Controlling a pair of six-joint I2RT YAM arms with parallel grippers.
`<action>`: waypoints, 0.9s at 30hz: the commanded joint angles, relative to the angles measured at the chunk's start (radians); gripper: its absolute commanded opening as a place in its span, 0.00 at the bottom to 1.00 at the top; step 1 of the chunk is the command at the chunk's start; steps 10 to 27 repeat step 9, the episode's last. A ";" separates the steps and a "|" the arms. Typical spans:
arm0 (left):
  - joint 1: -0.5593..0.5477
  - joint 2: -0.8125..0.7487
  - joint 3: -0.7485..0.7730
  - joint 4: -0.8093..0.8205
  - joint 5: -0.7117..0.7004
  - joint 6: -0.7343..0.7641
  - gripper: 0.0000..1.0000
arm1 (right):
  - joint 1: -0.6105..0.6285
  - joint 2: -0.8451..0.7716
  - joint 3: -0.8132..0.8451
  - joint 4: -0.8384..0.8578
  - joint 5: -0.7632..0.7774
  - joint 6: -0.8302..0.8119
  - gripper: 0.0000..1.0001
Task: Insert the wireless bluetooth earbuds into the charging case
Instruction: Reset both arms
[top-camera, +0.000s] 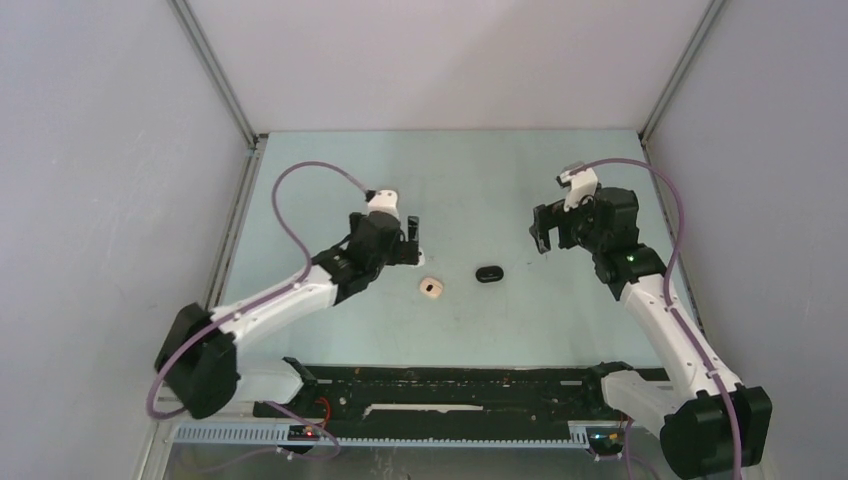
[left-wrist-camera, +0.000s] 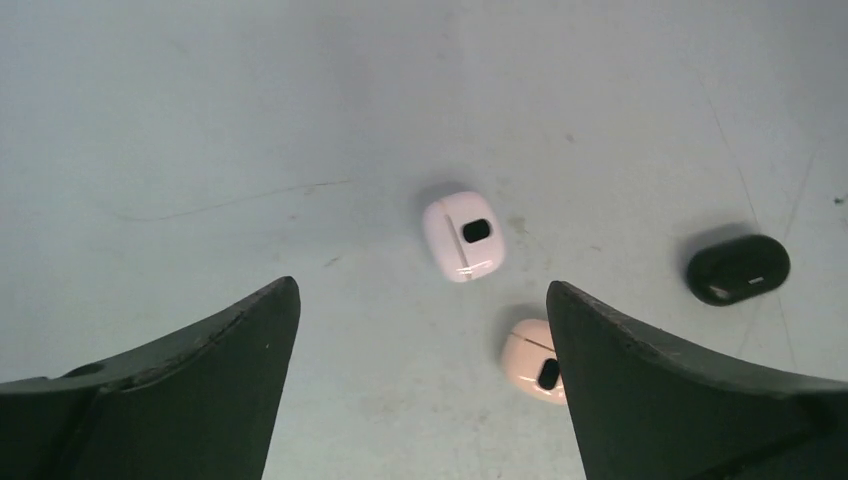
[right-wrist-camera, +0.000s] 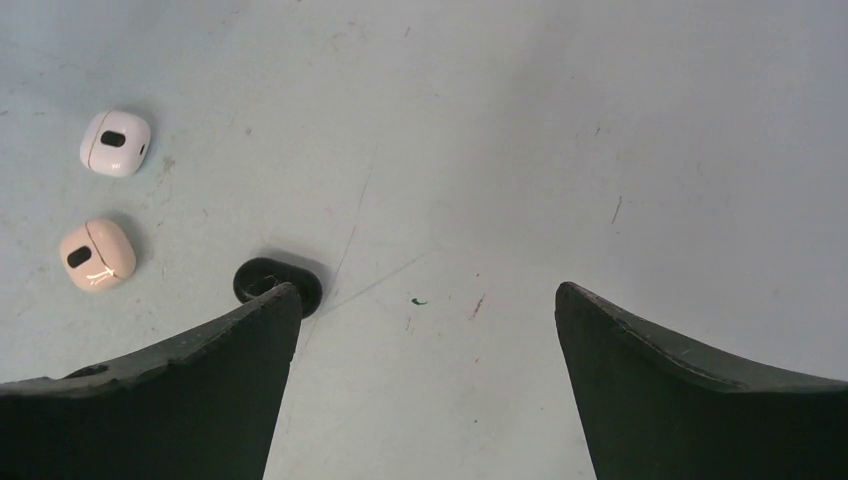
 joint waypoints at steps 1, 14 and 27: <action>0.002 -0.205 -0.150 0.133 -0.211 0.011 1.00 | 0.005 0.032 0.003 0.073 0.063 0.078 1.00; 0.001 -0.404 -0.424 0.363 -0.313 0.091 1.00 | 0.022 0.036 -0.002 0.077 0.022 0.031 1.00; 0.001 -0.404 -0.424 0.363 -0.313 0.091 1.00 | 0.022 0.036 -0.002 0.077 0.022 0.031 1.00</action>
